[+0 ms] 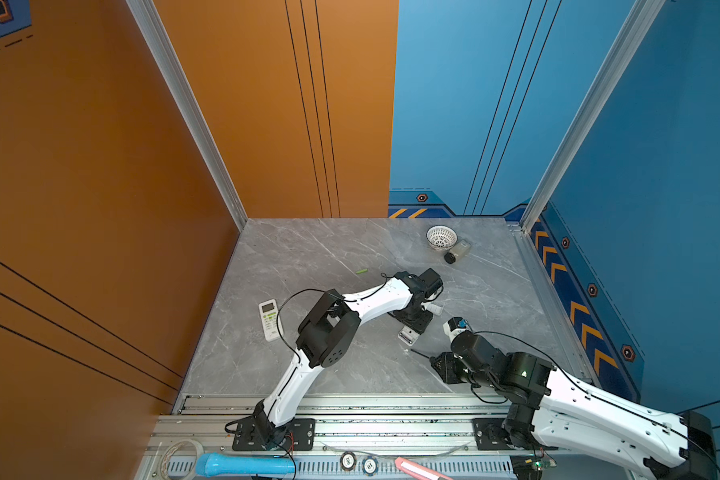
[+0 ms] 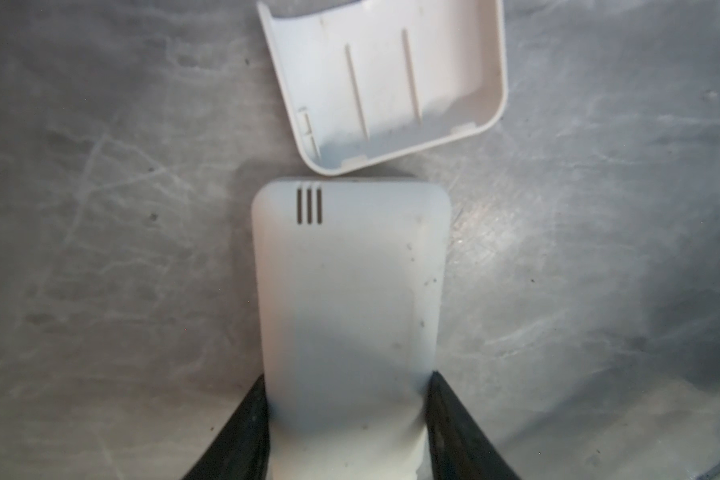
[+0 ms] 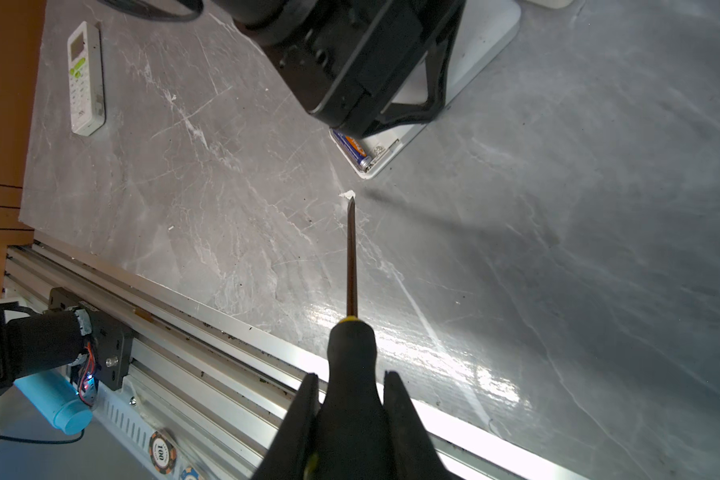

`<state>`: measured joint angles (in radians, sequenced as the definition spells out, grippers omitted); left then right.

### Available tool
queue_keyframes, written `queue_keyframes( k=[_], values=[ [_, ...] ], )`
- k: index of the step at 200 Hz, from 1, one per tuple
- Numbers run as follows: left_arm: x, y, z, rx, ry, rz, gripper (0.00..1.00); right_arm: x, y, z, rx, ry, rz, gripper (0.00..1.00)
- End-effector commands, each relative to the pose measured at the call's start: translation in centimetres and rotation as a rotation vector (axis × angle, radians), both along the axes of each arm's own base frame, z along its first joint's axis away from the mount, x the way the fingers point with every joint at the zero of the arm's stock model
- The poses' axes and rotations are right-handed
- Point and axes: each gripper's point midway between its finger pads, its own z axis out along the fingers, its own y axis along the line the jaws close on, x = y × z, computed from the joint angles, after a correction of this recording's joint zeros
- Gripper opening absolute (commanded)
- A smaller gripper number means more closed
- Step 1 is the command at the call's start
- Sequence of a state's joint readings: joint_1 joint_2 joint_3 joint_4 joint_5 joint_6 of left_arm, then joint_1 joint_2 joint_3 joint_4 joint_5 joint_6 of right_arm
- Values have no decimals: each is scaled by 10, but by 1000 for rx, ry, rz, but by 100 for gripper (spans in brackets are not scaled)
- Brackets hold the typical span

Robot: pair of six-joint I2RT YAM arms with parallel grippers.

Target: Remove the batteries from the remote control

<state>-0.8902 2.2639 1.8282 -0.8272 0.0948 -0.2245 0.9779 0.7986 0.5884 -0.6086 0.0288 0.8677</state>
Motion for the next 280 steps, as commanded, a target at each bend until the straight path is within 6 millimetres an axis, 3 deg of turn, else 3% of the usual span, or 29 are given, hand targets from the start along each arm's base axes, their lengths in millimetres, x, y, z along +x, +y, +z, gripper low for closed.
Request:
queue_keyframes(
  k=[1,83,280],
  values=[
    [-21,0,-13,0,83,-35,7,7,3,19,44,-40,-12,0],
    [-21,0,-14,-2,90,-31,6,24,6,16,70,-22,-56,0],
    [-21,-1,-16,-1,89,-25,5,22,-3,-14,60,72,-112,0]
  ],
)
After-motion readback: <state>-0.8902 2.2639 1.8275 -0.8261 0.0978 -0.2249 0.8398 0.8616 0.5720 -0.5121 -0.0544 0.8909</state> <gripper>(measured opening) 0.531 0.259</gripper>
